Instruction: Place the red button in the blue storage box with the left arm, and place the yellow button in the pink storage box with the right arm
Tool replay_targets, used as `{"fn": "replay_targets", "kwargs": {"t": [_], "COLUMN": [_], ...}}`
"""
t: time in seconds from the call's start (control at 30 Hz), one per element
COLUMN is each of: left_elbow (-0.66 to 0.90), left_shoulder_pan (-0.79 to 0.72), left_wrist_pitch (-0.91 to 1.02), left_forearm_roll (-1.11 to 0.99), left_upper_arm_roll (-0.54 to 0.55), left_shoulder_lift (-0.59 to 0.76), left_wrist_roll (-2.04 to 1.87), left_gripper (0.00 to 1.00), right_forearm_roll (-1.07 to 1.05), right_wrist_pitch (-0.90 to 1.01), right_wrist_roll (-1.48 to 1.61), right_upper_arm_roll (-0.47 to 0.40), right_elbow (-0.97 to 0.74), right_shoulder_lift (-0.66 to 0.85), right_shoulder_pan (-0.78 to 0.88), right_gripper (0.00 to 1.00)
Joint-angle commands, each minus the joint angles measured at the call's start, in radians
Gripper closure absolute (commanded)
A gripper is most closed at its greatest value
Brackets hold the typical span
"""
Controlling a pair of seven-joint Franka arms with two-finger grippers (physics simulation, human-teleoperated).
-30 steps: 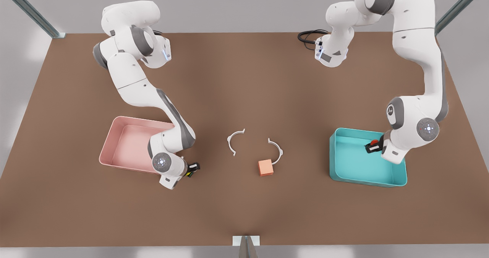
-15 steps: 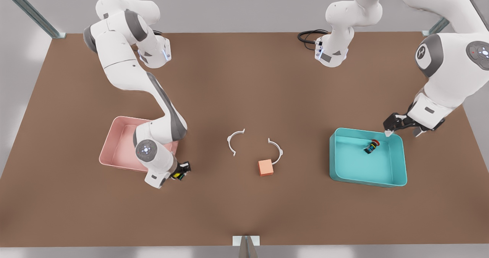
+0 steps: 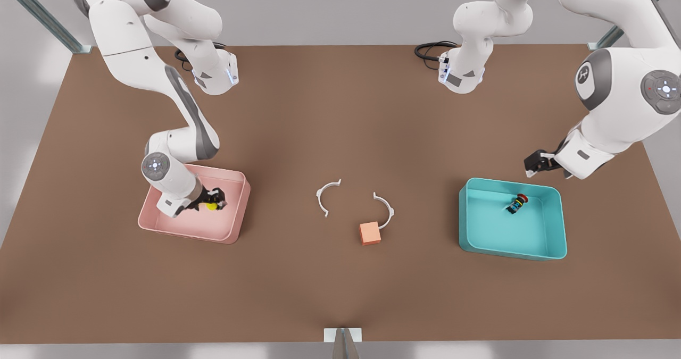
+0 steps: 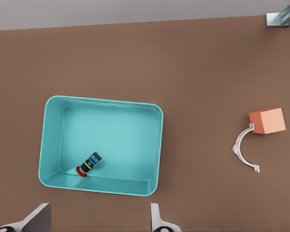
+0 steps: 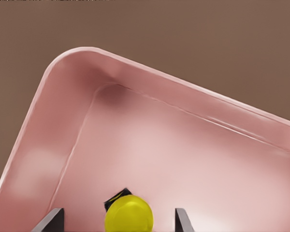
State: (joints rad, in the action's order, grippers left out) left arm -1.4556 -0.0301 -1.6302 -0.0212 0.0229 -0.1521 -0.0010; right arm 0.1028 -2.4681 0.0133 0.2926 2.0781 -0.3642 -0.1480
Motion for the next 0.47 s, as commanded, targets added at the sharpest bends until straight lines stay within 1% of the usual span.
{"fn": "replay_targets", "kwargs": {"t": [0.0, 0.03, 0.07, 0.1, 0.13, 0.17, 0.2, 0.23, 0.27, 0.3, 0.33, 0.43], "left_elbow": [0.001, 0.001, 0.001, 0.001, 0.001, 0.001, 0.001, 0.001, 0.001, 0.001, 0.001, 0.001], "left_shoulder_pan": [0.001, 0.001, 0.001, 0.001, 0.001, 0.001, 0.001, 0.001, 0.001, 0.001, 0.001, 0.001], "left_wrist_pitch": [0.015, 0.016, 0.016, 0.019, 0.019, 0.018, 0.019, 0.019, 0.018, 0.018, 0.019, 0.019], "left_forearm_roll": [0.0, 0.0, 0.0, 0.0, 0.0, 0.0, 0.0, 0.0, 0.0, 0.0, 0.0, 0.0], "left_upper_arm_roll": [0.0, 0.0, 0.0, 0.0, 0.0, 0.0, 0.0, 0.0, 0.0, 0.0, 0.0, 0.0], "left_shoulder_lift": [0.002, 0.003, 0.003, 0.005, 0.005, 0.005, 0.003, 0.003, 0.003, 0.003, 0.003, 0.003], "left_wrist_roll": [0.018, 0.018, 0.018, 0.018, 0.016, 0.018, 0.018, 0.018, 0.018, 0.018, 0.018, 0.018], "left_gripper": [0.0, 0.0, 0.0, 0.0, 0.0, 0.0, 0.0, 0.0, 0.0, 0.0, 0.0, 0.0], "right_forearm_roll": [-0.005, -0.006, -0.008, -0.009, -0.014, 0.006, 0.024, 0.011, -0.011, -0.015, -0.014, -0.017], "right_wrist_pitch": [-0.092, 0.022, 0.205, 0.445, 0.691, 0.898, 0.907, 0.848, 0.883, 0.91, 0.902, 0.857], "right_wrist_roll": [0.013, -0.064, -0.085, -0.088, -0.119, -0.173, -0.165, -0.093, -0.093, -0.102, -0.095, -0.09], "right_upper_arm_roll": [-0.001, -0.015, -0.052, -0.113, -0.141, -0.142, -0.161, -0.204, -0.228, -0.228, -0.24, -0.236], "right_elbow": [-0.015, -0.085, -0.211, -0.364, -0.521, -0.641, -0.621, -0.544, -0.57, -0.638, -0.641, -0.642], "right_shoulder_lift": [0.002, 0.033, 0.053, 0.105, 0.145, 0.159, 0.183, 0.202, 0.185, 0.151, 0.151, 0.146], "right_shoulder_pan": [0.004, 0.04, 0.076, 0.117, 0.136, 0.149, 0.157, 0.168, 0.192, 0.2, 0.203, 0.192], "right_gripper": [0.07, 0.05, 0.05, 0.03, 0.03, 0.0, 0.0, 0.0, 0.0, 0.0, 0.0, 0.0]}}
